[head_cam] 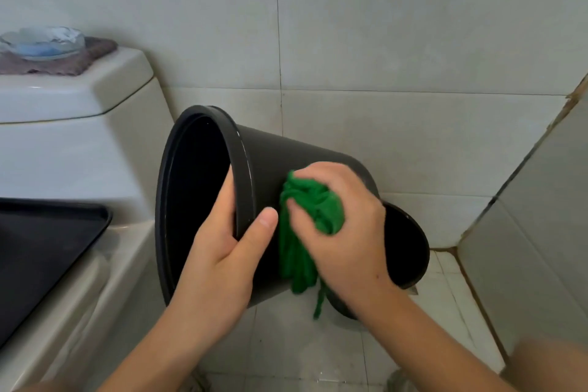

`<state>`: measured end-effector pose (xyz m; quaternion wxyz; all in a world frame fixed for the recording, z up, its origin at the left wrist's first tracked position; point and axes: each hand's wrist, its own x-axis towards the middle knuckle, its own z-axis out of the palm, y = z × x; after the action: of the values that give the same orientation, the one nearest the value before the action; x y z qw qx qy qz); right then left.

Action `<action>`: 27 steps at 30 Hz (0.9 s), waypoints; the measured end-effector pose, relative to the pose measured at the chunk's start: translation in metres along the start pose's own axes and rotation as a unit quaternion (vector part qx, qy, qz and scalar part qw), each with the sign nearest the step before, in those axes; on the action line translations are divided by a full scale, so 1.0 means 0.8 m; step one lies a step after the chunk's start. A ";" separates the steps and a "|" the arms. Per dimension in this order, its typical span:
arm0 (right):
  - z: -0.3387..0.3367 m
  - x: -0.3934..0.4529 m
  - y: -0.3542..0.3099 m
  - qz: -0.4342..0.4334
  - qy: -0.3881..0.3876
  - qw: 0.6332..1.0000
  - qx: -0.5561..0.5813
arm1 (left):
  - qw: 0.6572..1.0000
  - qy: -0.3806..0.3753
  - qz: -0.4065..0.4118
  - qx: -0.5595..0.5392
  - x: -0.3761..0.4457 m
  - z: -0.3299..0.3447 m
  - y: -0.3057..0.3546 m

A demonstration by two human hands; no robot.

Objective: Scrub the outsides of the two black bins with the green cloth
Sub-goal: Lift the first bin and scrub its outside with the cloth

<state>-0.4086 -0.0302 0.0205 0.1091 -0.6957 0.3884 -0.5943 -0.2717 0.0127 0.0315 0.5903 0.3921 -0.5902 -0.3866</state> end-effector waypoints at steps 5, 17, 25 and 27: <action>-0.008 0.013 0.021 -0.032 -0.020 0.999 -0.009 | 1.000 0.011 0.001 -0.009 0.002 0.004 0.001; 0.014 -0.023 -0.001 -0.136 -0.015 0.990 -0.034 | 0.999 0.038 -0.008 -0.003 0.002 0.001 -0.007; 0.009 -0.008 0.041 0.041 0.068 0.996 -0.046 | 1.000 0.017 -0.009 0.009 -0.003 0.007 -0.004; 0.019 -0.023 0.019 -0.029 0.052 0.997 -0.042 | 0.999 0.034 -0.010 -0.006 0.000 0.004 -0.007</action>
<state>-0.4008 -0.0327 -0.0065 0.0421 -0.6791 0.3980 -0.6154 -0.2747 0.0107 0.0261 0.6086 0.4074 -0.5637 -0.3819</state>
